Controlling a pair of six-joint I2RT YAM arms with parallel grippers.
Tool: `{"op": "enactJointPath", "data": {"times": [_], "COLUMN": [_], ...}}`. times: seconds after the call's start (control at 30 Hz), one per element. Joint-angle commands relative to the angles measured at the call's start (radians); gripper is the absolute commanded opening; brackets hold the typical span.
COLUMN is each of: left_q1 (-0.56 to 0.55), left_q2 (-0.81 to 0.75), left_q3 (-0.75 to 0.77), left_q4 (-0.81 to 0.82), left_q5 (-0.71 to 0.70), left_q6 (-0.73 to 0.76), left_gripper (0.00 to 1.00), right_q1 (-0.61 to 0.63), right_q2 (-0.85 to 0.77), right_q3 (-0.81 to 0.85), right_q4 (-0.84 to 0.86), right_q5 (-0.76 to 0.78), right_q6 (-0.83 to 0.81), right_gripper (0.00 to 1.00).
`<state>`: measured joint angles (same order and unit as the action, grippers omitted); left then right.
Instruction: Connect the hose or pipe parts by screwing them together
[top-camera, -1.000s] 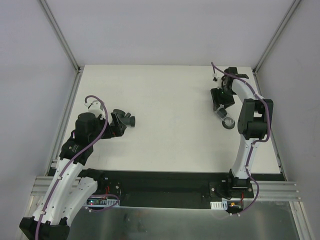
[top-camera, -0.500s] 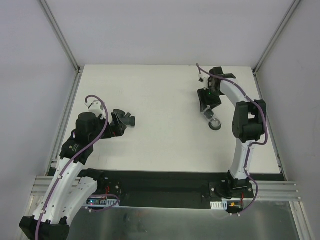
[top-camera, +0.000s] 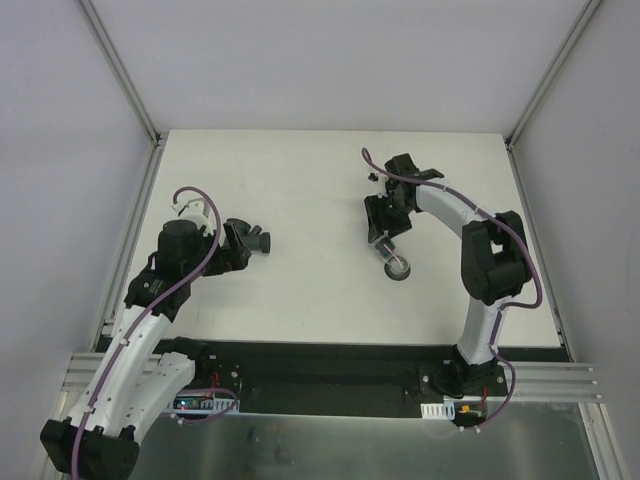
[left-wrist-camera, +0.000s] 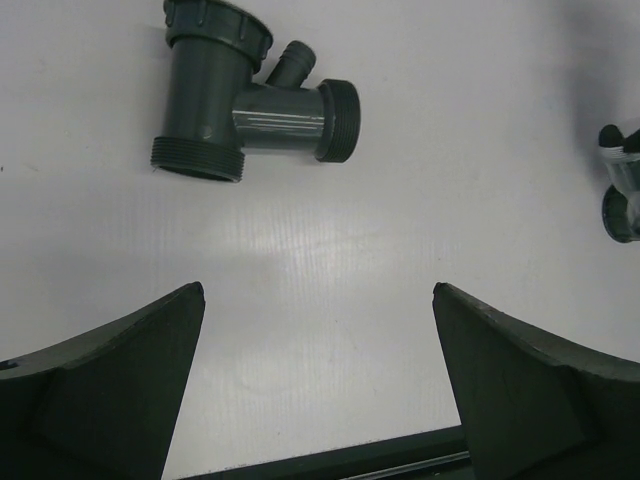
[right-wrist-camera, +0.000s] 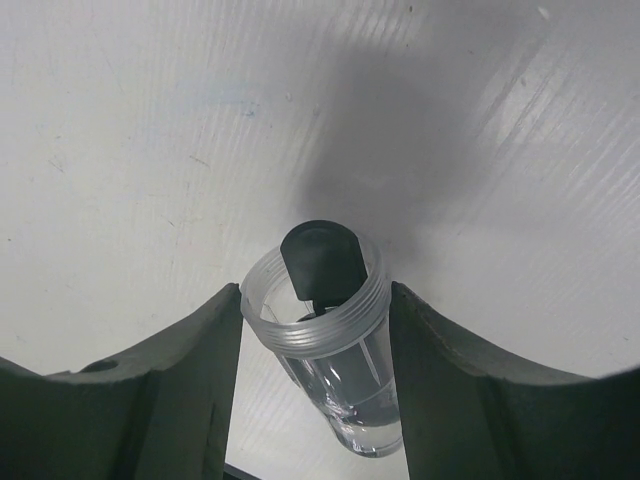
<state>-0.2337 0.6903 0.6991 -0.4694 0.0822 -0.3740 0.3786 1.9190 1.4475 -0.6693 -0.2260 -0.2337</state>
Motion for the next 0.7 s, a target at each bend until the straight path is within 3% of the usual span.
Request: {"op": "enactJointPath", "data": {"times": [0.0, 0.1, 0.3, 0.47, 0.67], "left_q1": [0.036, 0.108, 0.143, 0.149, 0.148], "left_q2": [0.144, 0.283, 0.493, 0.575, 0.65], "left_q3": [0.063, 0.132, 0.229, 0.28, 0.316], "left_q4": [-0.052, -0.092, -0.092, -0.08, -0.077], "left_q5": [-0.111, -0.084, -0.016, 0.069, 0.073], "left_q6": [-0.02, -0.029, -0.034, -0.014, 0.021], "left_gripper": [0.96, 0.95, 0.95, 0.93, 0.93], "right_q1": [0.003, 0.009, 0.072, 0.108, 0.109], "right_q2": [-0.083, -0.094, -0.104, -0.118, -0.135], "right_q3": [-0.022, -0.059, -0.09, -0.081, -0.082], "right_q4": [0.065, 0.1, 0.158, 0.162, 0.157], "right_q5": [-0.029, -0.022, -0.099, -0.085, -0.063], "right_q6": [0.045, 0.06, 0.044, 0.048, 0.051], "right_gripper": [0.51, 0.46, 0.5, 0.52, 0.6]}}
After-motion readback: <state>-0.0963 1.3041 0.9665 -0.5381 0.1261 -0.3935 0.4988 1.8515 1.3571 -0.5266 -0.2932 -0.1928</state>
